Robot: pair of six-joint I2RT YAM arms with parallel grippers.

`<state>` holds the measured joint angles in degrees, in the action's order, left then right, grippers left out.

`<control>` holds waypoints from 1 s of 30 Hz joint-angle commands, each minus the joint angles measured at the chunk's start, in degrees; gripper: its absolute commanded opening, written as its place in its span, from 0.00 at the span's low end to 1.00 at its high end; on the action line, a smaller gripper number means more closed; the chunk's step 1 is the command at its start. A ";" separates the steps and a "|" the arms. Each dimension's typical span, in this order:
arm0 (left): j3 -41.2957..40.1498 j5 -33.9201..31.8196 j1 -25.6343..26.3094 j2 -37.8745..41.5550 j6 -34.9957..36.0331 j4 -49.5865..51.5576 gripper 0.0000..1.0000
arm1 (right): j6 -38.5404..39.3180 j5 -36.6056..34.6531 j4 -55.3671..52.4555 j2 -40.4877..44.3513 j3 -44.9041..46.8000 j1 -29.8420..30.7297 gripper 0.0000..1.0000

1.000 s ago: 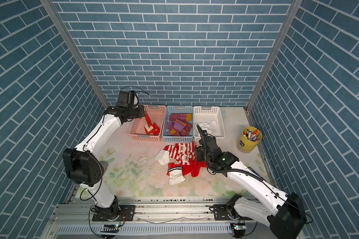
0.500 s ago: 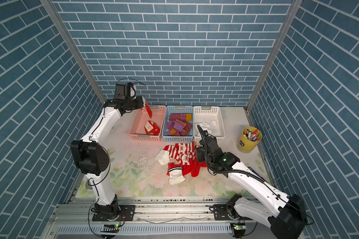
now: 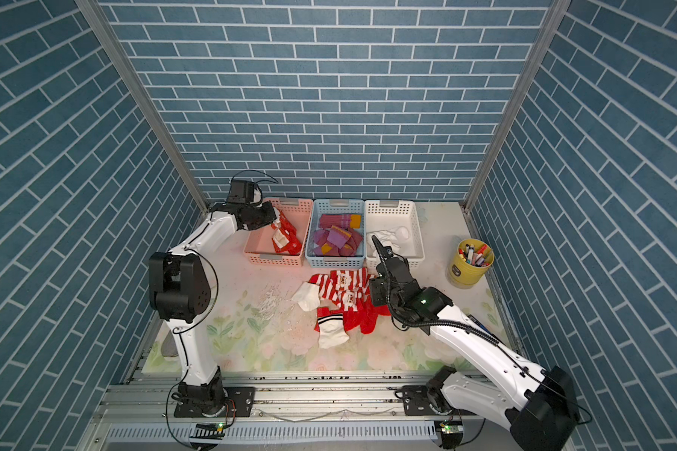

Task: Sort the socks into the basket by color
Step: Place the sock in the bin.

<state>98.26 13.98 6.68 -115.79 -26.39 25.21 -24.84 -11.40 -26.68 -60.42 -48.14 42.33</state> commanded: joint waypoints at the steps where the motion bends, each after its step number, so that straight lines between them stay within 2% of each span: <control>1: -2.80 -1.48 0.00 1.88 -1.12 -1.77 0.18 | -2.23 -1.07 -0.92 0.66 -0.46 -0.11 0.53; 5: -4.84 -3.01 0.00 2.99 -0.72 -0.61 0.29 | -2.31 -0.62 -0.50 0.28 -0.38 -0.15 0.53; 10: -6.41 -4.67 0.00 4.58 -0.19 0.08 0.39 | -2.41 -0.17 0.15 -0.04 -0.29 -0.09 0.53; 21: -10.01 -5.71 0.39 11.31 0.96 0.80 0.43 | -2.58 0.43 0.44 -0.37 -0.05 -0.14 0.53; 30: -20.01 -9.24 4.65 23.08 3.19 1.59 0.48 | -4.97 2.07 2.37 -0.06 4.28 -0.14 0.54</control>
<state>80.95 7.11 9.74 -95.83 -24.67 25.54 -26.24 -10.33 -25.15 -60.53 -45.69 42.33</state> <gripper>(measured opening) 0.479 0.535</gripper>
